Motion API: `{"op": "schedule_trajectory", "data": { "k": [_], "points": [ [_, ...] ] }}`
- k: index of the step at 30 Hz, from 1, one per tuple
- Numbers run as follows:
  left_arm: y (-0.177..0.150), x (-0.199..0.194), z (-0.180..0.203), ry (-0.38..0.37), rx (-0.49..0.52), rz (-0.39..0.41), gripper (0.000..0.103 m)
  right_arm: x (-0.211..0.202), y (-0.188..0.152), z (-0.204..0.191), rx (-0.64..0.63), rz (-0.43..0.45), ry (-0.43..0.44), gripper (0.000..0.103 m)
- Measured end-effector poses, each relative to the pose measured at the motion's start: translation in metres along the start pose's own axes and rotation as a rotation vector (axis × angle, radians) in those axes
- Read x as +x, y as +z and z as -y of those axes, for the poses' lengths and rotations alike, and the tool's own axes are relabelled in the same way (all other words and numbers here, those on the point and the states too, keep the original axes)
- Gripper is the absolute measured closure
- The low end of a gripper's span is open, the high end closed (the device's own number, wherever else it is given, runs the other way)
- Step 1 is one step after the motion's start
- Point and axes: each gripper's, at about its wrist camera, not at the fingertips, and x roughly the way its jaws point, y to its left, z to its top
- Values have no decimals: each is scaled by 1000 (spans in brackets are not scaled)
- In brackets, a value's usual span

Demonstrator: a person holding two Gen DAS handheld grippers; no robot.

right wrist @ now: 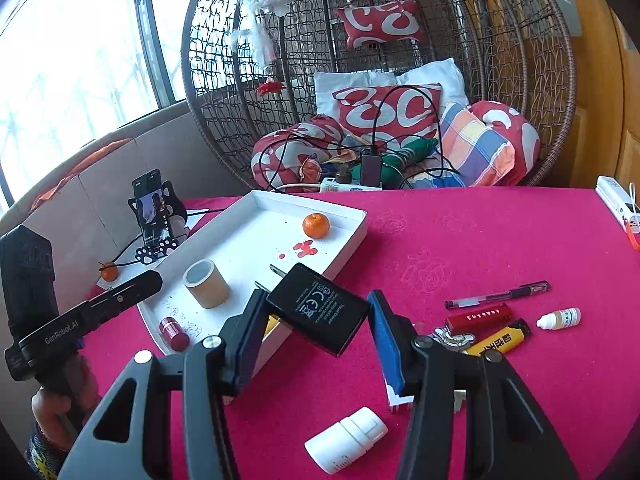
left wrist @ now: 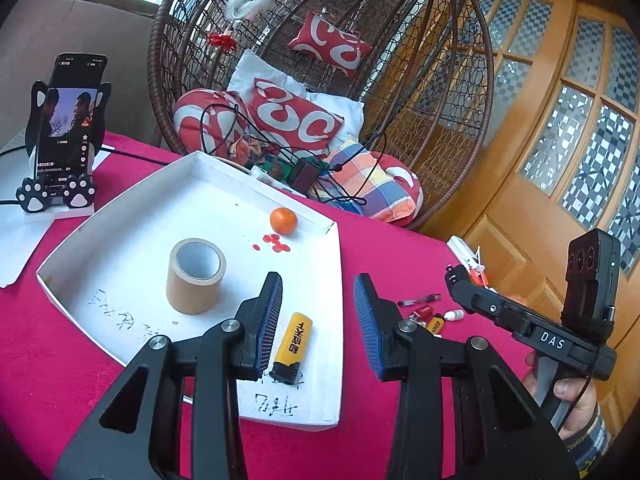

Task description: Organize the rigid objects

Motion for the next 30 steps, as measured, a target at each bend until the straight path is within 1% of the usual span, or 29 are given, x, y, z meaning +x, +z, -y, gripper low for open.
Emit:
{"op": "schedule_trajectory", "data": {
  "k": [4, 6, 7, 8, 9, 10, 12, 13, 16, 17, 19, 20, 24, 27, 29, 30],
  "points": [
    [1, -1, -9, 14, -14, 6, 66, 9, 6, -8, -21, -6, 7, 53],
    [1, -2, -6, 14, 12, 4, 66, 8, 8, -8, -17, 8, 10, 53],
    [-1, -1, 0, 1, 42, -10, 66, 5, 9, -7, -12, 15, 10, 53],
    [-3, 4, 8, -17, 80, -39, 66, 3, 9, -6, -8, 22, 9, 52],
    [-8, 11, 17, -41, 121, -87, 66, 0, 9, -4, -4, 28, 5, 52],
    [-14, 18, 28, -65, 156, -136, 66, -3, 8, -2, 3, 34, -1, 52],
    [-31, 32, 50, -104, 213, -204, 66, -10, 7, 6, 29, 47, -9, 52],
    [-40, 39, 61, -117, 239, -235, 62, -12, 7, 10, 45, 54, -11, 52],
    [-62, 59, 89, -122, 296, -317, 60, -23, 8, 23, 83, 82, -36, 52],
    [-68, 64, 97, -127, 312, -335, 55, -27, 8, 27, 90, 91, -46, 52],
    [-78, 71, 110, -130, 330, -352, 17, -33, 8, 34, 107, 105, -56, 52],
    [-81, 74, 114, -134, 334, -359, 13, -36, 8, 36, 113, 110, -57, 52],
    [-96, 93, 132, -89, 378, -410, 13, -42, 7, 41, 130, 127, -52, 52],
    [-109, 107, 137, -28, 417, -454, 13, -45, 6, 41, 133, 132, -42, 52],
    [-115, 110, 136, -9, 434, -464, 13, -46, 6, 40, 133, 132, -35, 52],
    [-116, 109, 136, -5, 443, -459, 16, -46, 5, 40, 132, 132, -31, 52]
  ]
}}
